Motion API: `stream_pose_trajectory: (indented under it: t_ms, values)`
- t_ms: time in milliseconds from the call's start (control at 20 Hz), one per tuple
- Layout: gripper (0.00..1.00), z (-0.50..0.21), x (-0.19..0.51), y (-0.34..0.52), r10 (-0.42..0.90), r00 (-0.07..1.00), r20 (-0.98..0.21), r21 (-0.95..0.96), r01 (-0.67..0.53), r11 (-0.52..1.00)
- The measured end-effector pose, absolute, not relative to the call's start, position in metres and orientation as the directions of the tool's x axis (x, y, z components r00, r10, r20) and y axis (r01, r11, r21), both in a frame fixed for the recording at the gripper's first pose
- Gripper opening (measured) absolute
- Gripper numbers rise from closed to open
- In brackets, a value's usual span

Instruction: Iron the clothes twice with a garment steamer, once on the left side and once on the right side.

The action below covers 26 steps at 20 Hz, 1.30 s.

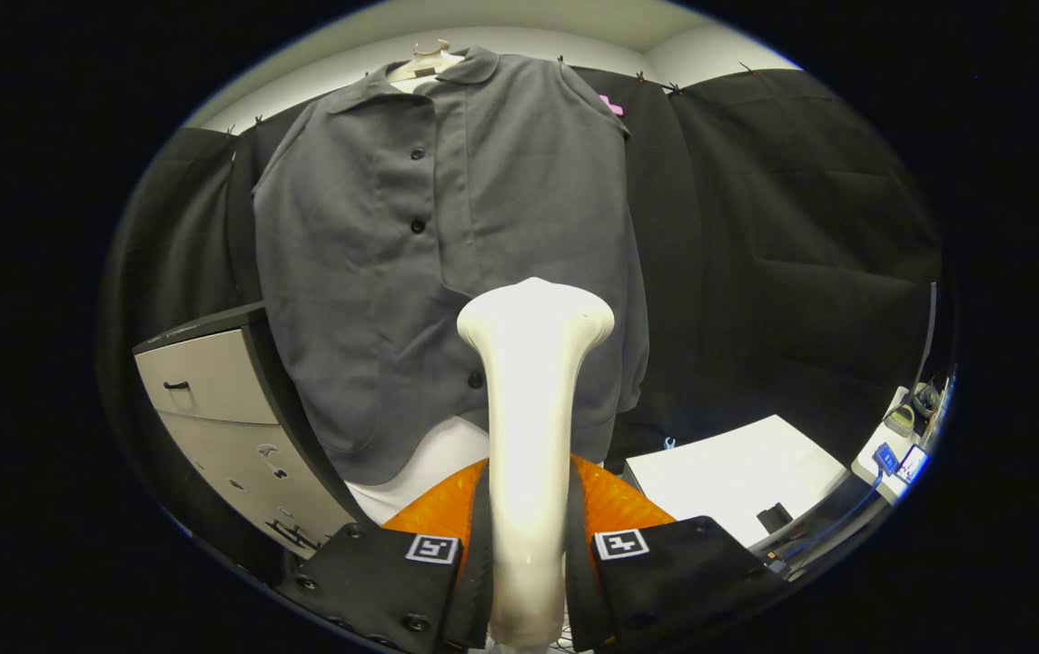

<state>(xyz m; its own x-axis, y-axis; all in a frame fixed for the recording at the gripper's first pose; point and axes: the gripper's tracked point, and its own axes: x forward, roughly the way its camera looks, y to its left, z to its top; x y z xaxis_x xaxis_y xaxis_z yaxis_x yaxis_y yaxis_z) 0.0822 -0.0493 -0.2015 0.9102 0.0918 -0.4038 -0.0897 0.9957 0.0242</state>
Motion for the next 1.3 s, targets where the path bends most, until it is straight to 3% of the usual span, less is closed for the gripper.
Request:
stream_pose_trajectory:
  t_ms: [500,1300]
  values:
    - [0.40,-0.108,0.019,-0.010,0.176,0.940,-0.291,0.014,-0.180,0.984]
    - [0.40,-0.005,0.003,0.003,0.238,0.968,-0.085,0.012,-0.237,0.971]
